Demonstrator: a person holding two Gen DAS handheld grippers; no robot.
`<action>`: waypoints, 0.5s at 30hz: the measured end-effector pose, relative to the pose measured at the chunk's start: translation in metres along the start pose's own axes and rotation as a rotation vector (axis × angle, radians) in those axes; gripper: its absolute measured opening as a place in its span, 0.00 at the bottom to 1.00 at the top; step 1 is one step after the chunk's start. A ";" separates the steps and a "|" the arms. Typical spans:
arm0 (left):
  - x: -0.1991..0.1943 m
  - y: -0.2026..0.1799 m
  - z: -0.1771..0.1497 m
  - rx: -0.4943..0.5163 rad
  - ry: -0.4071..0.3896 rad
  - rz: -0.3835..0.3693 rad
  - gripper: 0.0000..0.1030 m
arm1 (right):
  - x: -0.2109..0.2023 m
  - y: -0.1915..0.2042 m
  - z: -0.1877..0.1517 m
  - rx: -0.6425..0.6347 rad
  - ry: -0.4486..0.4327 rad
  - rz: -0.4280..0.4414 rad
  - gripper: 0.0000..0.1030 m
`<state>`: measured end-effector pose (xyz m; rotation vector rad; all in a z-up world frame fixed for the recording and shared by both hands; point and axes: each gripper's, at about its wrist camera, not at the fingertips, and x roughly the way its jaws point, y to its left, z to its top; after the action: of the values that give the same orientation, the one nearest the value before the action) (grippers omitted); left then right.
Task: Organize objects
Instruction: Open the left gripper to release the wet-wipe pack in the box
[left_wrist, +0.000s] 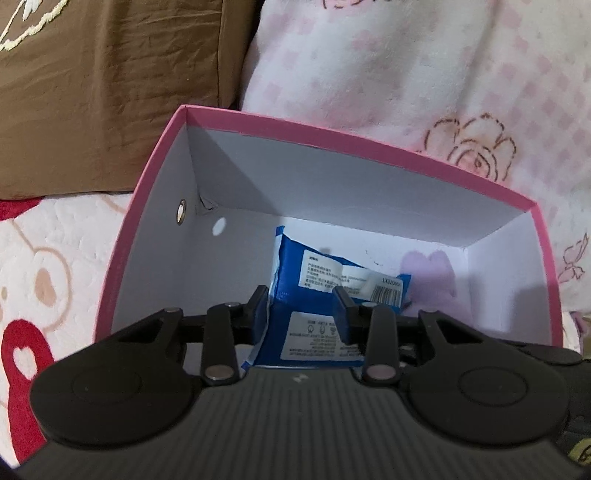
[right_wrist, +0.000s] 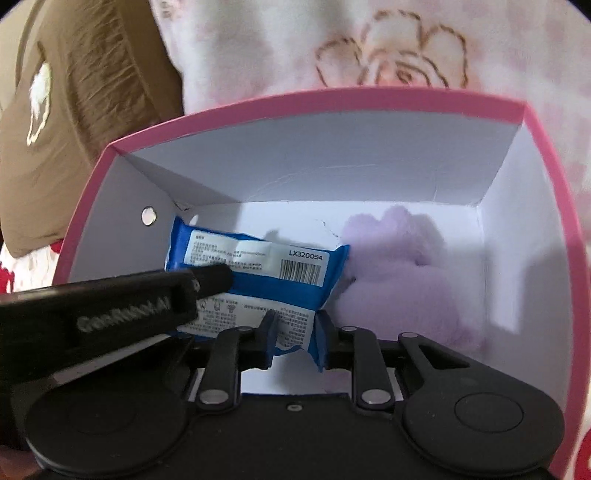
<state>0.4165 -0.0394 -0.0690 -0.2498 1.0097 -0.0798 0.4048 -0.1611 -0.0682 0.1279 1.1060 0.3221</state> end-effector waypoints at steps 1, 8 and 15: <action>0.001 -0.001 0.000 0.006 0.003 0.004 0.34 | -0.001 -0.001 0.001 0.004 -0.006 -0.003 0.23; 0.005 -0.009 0.000 0.051 -0.033 0.070 0.34 | 0.001 0.003 0.006 -0.030 -0.014 0.005 0.22; -0.001 -0.008 -0.001 0.034 -0.054 0.101 0.52 | -0.002 0.000 0.008 -0.036 -0.032 -0.040 0.23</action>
<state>0.4154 -0.0472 -0.0671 -0.1690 0.9652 0.0015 0.4111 -0.1617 -0.0627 0.0788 1.0696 0.3031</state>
